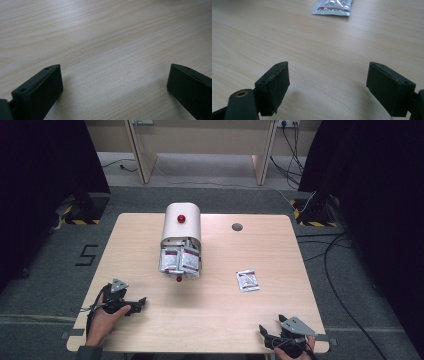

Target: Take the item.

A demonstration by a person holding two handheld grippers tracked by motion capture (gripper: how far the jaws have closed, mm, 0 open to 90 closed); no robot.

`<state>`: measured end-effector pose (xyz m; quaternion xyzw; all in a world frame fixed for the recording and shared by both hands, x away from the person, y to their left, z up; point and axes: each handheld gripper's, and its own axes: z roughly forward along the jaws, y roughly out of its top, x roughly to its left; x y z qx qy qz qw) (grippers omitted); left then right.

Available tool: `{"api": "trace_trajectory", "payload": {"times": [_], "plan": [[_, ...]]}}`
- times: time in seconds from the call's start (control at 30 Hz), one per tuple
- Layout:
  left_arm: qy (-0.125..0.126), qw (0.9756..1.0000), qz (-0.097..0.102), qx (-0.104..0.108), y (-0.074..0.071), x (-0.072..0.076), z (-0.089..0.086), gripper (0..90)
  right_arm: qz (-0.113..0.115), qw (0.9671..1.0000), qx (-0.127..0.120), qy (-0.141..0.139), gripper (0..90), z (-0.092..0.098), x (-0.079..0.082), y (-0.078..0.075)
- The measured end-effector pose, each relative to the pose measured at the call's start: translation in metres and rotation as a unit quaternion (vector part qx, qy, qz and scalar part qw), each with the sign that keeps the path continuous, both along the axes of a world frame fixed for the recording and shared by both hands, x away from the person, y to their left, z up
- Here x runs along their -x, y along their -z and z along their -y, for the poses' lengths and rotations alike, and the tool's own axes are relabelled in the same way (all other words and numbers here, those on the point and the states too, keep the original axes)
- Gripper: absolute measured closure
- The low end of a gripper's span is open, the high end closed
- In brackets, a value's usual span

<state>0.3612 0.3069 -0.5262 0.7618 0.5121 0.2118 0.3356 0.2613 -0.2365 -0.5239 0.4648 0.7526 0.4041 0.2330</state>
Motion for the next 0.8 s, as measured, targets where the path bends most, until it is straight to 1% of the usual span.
{"api": "trace_trajectory", "payload": {"times": [0.33,0.37,0.47,0.67,0.8], "plan": [[0.0,1.0,0.0,0.0,0.0,0.0,0.0,0.0,-0.002,0.9998,0.014,-0.014,19.1,-0.003,0.005,0.006],[0.0,1.0,0.0,0.0,0.0,0.0,0.0,0.0,0.003,0.9998,0.015,-0.014,19.1,-0.003,0.005,0.007],[0.0,1.0,0.0,0.0,0.0,0.0,0.0,0.0,0.005,0.9998,0.012,-0.012,19.1,-0.003,0.007,0.008],[0.0,1.0,0.0,0.0,0.0,0.0,0.0,0.0,0.02,0.9997,0.008,-0.01,18.6,-0.003,0.01,0.011],[0.0,1.0,0.0,0.0,0.0,0.0,0.0,0.0,0.023,0.9997,0.005,-0.009,18.4,-0.003,0.01,0.012]]}}
